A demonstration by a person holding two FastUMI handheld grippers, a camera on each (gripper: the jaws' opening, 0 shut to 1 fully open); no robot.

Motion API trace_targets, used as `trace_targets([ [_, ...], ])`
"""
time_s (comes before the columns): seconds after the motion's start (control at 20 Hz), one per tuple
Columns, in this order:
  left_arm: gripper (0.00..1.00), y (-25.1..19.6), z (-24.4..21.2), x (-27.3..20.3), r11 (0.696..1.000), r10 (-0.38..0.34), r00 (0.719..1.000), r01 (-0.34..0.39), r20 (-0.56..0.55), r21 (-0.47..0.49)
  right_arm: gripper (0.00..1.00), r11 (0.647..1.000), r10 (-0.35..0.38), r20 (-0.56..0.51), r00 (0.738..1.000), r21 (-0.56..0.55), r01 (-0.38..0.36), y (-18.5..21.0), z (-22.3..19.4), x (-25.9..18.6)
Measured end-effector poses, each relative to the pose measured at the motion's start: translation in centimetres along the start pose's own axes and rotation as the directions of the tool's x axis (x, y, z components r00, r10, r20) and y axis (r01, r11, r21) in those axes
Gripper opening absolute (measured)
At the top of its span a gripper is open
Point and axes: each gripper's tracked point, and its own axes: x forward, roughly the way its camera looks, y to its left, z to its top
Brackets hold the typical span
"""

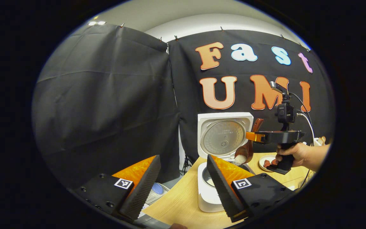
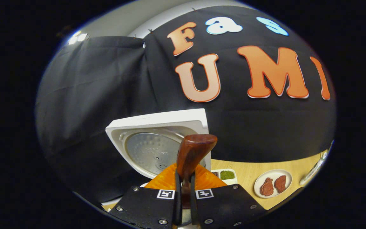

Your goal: Close the left gripper, press the button to open the rice cooker; take a wooden spoon from the chopstick holder with the right hand, scoop a spoonful of rice and pour it into the rice cooker, then put the wooden spoon back into the chopstick holder.

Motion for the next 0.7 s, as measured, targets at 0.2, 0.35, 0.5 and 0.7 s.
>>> trace_targets([
  [0.2,0.99,-0.3,0.2,-0.2,1.0,-0.018,1.0,0.018,0.009,0.009,0.1,0.984,0.07,0.028,0.997,-0.169,-0.064,1.9,0.8,-1.0],
  [0.35,0.99,-1.1,0.6,-0.5,1.0,-0.028,1.0,0.028,0.01,0.016,0.1,0.954,0.187,0.046,0.981,-0.248,-0.17,5.1,1.0,-2.5],
  [0.5,0.99,-1.4,0.6,-0.9,0.999,-0.029,1.0,0.029,0.009,0.016,0.1,0.908,0.223,0.061,0.973,-0.377,-0.185,6.2,1.1,-3.8],
  [0.7,0.99,-1.9,0.7,-1.6,0.999,-0.033,0.999,0.033,0.011,0.019,0.1,0.89,0.24,0.053,0.969,-0.41,-0.198,6.5,0.8,-4.8],
])
